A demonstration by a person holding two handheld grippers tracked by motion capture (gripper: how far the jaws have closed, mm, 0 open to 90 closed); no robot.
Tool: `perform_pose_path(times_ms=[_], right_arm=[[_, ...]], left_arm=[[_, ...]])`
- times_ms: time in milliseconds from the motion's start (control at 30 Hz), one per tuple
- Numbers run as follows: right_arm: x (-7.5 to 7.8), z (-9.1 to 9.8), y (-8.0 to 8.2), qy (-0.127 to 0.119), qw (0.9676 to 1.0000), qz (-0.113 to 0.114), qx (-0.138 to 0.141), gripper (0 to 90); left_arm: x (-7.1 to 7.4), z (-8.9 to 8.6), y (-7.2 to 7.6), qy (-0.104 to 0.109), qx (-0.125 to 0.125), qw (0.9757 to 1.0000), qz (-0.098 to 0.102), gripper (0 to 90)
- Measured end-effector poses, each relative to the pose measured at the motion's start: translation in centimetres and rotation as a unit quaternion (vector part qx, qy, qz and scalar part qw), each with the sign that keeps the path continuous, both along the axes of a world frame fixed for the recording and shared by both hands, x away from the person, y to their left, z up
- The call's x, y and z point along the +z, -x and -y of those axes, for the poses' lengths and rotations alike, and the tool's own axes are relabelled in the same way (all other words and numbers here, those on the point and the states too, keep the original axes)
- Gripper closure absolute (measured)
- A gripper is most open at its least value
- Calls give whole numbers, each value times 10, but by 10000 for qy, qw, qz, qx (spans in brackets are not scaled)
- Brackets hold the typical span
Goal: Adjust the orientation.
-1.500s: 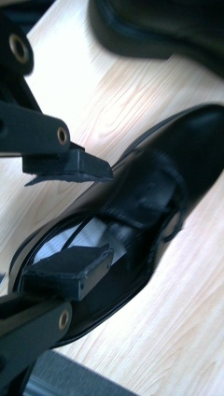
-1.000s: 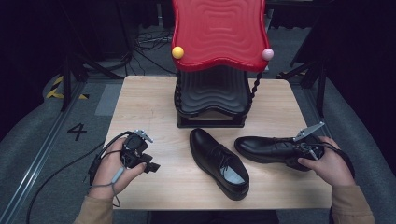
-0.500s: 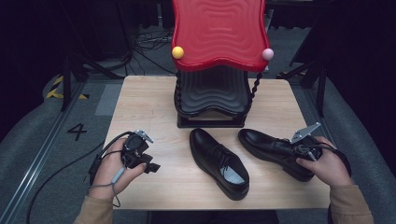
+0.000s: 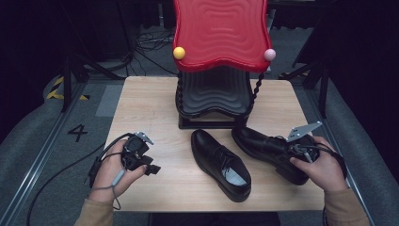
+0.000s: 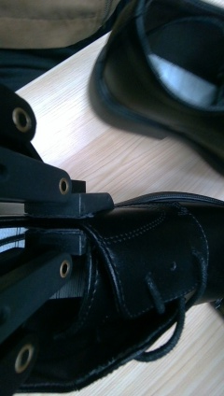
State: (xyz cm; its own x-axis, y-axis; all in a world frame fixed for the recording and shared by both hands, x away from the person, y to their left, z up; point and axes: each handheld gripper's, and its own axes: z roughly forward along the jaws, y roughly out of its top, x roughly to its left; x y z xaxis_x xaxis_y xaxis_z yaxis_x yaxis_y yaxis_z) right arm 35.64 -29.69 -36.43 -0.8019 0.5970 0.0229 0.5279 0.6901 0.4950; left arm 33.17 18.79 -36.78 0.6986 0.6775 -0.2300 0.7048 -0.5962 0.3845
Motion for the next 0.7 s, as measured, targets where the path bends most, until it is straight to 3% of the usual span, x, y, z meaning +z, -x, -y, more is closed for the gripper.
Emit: perform_pose_path(times_ms=[300, 467, 633, 700], right_arm=[[-13, -48, -9, 75, 9999, 104, -8, 856], [-27, -71, -13, 378, 9989, 235, -155, 852], [-32, -78, -13, 351, 9992, 56, -153, 842], [-33, -80, -11, 223, 9996, -14, -183, 832]], left_arm=[[-1, -4, 4, -7, 66, 10000, -10, 528], [0, -6, 5, -3, 105, 9999, -2, 528], [-1, -7, 5, -13, 94, 10000, 9, 528], [-1, -6, 5, -9, 98, 10000, -9, 527]])
